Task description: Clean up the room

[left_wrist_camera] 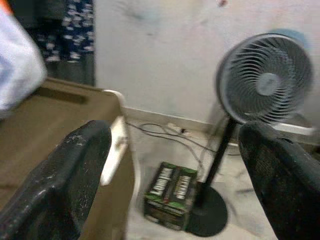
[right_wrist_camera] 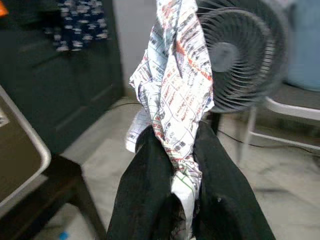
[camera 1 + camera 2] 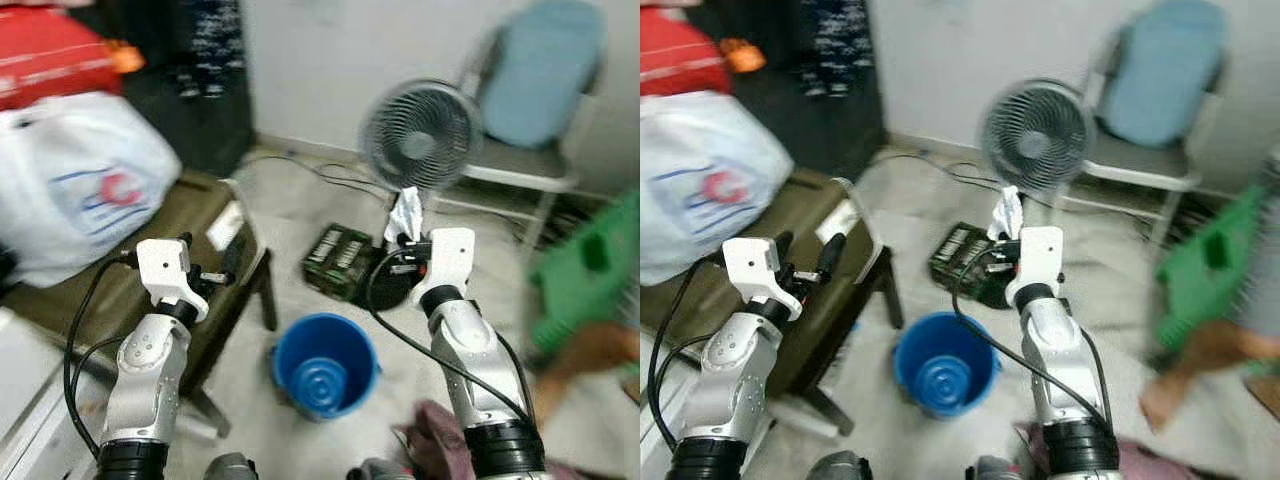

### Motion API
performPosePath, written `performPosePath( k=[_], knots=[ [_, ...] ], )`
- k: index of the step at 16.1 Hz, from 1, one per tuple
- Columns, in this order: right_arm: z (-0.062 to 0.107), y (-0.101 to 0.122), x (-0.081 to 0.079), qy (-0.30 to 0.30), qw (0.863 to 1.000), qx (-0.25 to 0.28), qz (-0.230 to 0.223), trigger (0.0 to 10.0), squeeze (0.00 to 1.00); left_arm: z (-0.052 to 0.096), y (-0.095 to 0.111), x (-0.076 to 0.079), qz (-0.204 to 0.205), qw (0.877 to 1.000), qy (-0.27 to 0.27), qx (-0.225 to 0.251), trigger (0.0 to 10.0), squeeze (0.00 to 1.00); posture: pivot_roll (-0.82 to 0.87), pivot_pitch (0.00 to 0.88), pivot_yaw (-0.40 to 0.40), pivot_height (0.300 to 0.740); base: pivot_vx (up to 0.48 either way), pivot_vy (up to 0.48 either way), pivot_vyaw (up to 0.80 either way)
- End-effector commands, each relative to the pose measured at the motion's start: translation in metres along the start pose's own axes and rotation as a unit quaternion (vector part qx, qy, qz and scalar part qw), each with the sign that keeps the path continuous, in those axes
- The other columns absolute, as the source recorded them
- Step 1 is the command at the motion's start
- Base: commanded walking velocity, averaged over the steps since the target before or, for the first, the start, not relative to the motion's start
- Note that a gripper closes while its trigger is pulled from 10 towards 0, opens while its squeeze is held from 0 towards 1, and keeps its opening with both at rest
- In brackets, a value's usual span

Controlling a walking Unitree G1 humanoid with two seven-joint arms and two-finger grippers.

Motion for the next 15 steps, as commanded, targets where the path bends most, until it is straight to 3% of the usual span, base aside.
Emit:
performPosePath(
  k=[1, 4, 15],
  knots=[
    [-0.0011, -0.0003, 0.0016, -0.004, 1.0, -0.003, 0.0, 10.0, 0.0, -0.0016, 0.006, 0.0028, -0.003, 1.0, -0.008, 0.008, 10.0, 0.0, 0.01, 0.0, -0.026, 0.74, 0.0, 0.0, -0.8],
    [-0.001, -0.0006, 0.0011, -0.003, 1.0, -0.004, -0.001, 10.0, 0.0, -0.0011, 0.0056, 0.0034, -0.004, 1.0, -0.01, 0.007, 10.0, 0.0, 0.01, 0.0, -0.027, 0.74, 0.0, 0.0, -0.61],
    [-0.0024, -0.0014, 0.0002, -0.003, 1.0, -0.005, 0.0, 10.0, 0.0, -0.0025, 0.0048, 0.0073, -0.005, 1.0, -0.021, 0.005, 10.0, 0.0, 0.02, 0.0, -0.028, 0.74, 0.189, 0.0, 0.0]
  ],
)
Point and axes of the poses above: a point about 5 cm out from each wrist's last joint towards the gripper, its own z axis pointing back from the gripper into the wrist, its own y axis along the axis of the wrist's last joint, x = y × z, the point moved 6 cm from there along -z, pointing out of the wrist towards the gripper, and after that the axes turned 5 degrees about z, right-handed, at the moved point
